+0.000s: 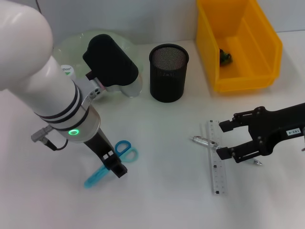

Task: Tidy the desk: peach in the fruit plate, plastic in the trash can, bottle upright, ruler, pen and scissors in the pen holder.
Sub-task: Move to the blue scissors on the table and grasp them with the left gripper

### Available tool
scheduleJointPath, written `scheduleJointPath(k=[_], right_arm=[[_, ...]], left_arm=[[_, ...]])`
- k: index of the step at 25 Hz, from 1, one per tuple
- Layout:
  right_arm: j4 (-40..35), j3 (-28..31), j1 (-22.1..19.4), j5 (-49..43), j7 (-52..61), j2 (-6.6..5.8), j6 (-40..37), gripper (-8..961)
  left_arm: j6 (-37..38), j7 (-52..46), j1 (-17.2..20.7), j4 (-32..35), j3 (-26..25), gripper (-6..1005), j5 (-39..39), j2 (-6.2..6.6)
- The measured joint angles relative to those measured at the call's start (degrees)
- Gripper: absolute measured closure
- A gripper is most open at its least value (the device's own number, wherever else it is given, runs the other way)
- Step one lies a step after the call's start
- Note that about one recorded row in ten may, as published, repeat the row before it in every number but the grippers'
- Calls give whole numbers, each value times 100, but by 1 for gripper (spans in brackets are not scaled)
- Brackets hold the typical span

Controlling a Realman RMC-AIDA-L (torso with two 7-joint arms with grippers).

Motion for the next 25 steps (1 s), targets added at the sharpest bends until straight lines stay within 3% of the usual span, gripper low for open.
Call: scheduleJointPath(k=[25], right_arm=[[28, -56, 114, 0, -1, 75, 52, 133]], left_arm=[[-271, -27, -172, -632, 54, 225, -28, 0]])
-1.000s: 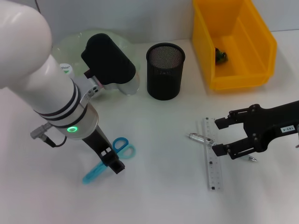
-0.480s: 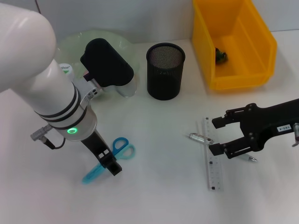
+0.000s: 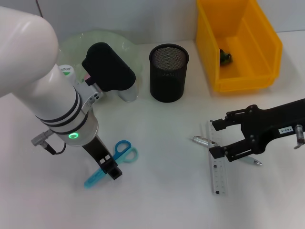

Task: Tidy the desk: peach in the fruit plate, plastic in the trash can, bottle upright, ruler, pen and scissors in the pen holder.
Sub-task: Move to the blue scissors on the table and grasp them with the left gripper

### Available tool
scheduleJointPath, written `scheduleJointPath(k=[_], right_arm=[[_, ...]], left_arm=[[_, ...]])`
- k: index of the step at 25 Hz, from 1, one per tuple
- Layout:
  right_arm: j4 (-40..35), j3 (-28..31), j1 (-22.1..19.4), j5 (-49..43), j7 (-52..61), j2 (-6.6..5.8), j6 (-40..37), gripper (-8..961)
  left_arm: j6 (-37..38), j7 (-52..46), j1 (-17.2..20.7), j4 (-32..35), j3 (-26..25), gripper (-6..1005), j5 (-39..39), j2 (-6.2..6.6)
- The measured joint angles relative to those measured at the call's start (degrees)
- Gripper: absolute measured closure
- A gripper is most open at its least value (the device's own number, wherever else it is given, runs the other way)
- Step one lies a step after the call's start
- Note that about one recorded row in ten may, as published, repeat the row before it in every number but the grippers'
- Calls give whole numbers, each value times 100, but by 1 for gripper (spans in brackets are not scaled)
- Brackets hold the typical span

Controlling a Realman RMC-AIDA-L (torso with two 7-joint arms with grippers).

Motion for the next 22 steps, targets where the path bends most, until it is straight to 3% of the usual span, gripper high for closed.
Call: scheduleJointPath(k=[7, 22], right_arm=[[-9, 2, 9, 0, 0, 33, 3, 133], [20, 3, 64, 0, 0, 50, 53, 133]], left_arm=[[-1, 30, -10, -82, 0, 326, -3, 0], [4, 115, -2, -141, 11, 426, -1, 0]])
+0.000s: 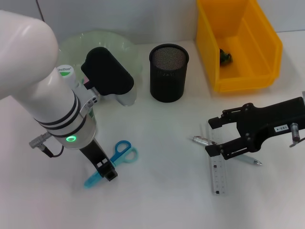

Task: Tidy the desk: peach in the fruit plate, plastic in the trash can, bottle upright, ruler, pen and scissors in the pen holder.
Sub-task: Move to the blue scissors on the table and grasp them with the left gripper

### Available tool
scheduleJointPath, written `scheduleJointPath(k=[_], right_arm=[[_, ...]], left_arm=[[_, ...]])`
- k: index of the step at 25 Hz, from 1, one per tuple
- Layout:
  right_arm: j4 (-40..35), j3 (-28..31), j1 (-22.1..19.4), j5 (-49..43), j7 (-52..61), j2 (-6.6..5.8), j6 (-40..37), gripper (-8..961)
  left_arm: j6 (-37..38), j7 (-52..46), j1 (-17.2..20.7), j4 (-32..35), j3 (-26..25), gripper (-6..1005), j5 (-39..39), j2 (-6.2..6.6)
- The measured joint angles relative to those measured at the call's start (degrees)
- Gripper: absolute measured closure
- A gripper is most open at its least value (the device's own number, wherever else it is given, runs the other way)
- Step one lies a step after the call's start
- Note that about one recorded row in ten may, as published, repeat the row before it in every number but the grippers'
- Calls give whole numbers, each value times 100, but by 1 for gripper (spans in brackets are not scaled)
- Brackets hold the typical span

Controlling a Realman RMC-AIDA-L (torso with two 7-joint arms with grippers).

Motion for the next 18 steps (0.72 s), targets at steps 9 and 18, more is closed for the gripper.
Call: scheduleJointPath(k=[9, 18], right_arm=[[-3, 0, 17, 0, 0, 7, 11, 133], [1, 0, 65, 0, 0, 37, 9, 133]], left_arm=[[5, 18, 3, -29, 7, 467, 0, 0], [4, 34, -4, -136, 15, 471, 0, 0]])
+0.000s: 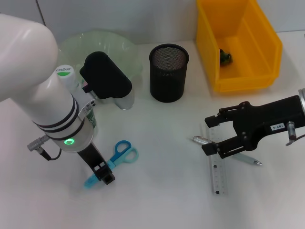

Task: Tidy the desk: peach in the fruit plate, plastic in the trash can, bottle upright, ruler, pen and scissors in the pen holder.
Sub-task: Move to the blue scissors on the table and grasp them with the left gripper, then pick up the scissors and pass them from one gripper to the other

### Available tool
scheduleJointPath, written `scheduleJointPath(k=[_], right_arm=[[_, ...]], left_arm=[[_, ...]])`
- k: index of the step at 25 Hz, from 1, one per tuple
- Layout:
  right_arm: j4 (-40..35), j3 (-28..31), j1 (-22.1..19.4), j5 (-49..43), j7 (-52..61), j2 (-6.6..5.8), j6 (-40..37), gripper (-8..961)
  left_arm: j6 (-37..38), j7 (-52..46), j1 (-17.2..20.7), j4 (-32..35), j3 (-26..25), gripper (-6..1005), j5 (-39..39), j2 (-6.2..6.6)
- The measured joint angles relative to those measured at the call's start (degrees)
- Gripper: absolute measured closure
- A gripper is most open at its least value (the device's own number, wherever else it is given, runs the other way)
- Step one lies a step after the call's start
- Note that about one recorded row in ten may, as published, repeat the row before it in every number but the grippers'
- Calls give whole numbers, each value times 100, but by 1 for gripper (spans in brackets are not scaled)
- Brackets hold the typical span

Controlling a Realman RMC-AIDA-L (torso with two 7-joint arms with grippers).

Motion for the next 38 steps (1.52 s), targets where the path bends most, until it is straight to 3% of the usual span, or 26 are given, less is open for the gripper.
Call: scheduleJointPath(k=[7, 18, 27, 28, 29, 30, 31, 32, 34, 38], right_arm=[[3, 0, 3, 0, 0, 6, -1, 133], [-16, 0, 2, 0, 0, 14, -4, 134], [-50, 48, -21, 32, 0, 11, -44, 134], [-55, 66, -39, 69, 1, 2, -53, 134], [-66, 87, -54, 101, 1, -6, -62, 134], [-86, 124, -72, 132, 2, -13, -81, 134], [-100, 164, -82, 141, 7, -16, -99, 134], [-119, 226, -92, 146, 12, -17, -134, 134], [-134, 346, -98, 149, 13, -17, -207, 134], [-137, 566, -104, 152, 12, -34, -296, 134]], left_arm=[[5, 18, -3, -1, 0, 475, 15, 0], [-6, 6, 18, 49, 68, 666, 59, 0], [53, 11, 90, 243, -16, 765, 12, 2], [251, 13, 414, 789, -524, 776, -66, 25], [251, 13, 414, 789, -524, 776, -66, 25], [341, 40, 778, 1245, -1076, 775, -335, 49], [341, 40, 778, 1245, -1076, 775, -335, 49], [369, 237, 1275, 1709, -1699, 775, -942, 66], [370, 312, 1373, 1776, -1790, 774, -1114, 67], [358, 825, 1937, 2031, -2097, 773, -2171, 75]])
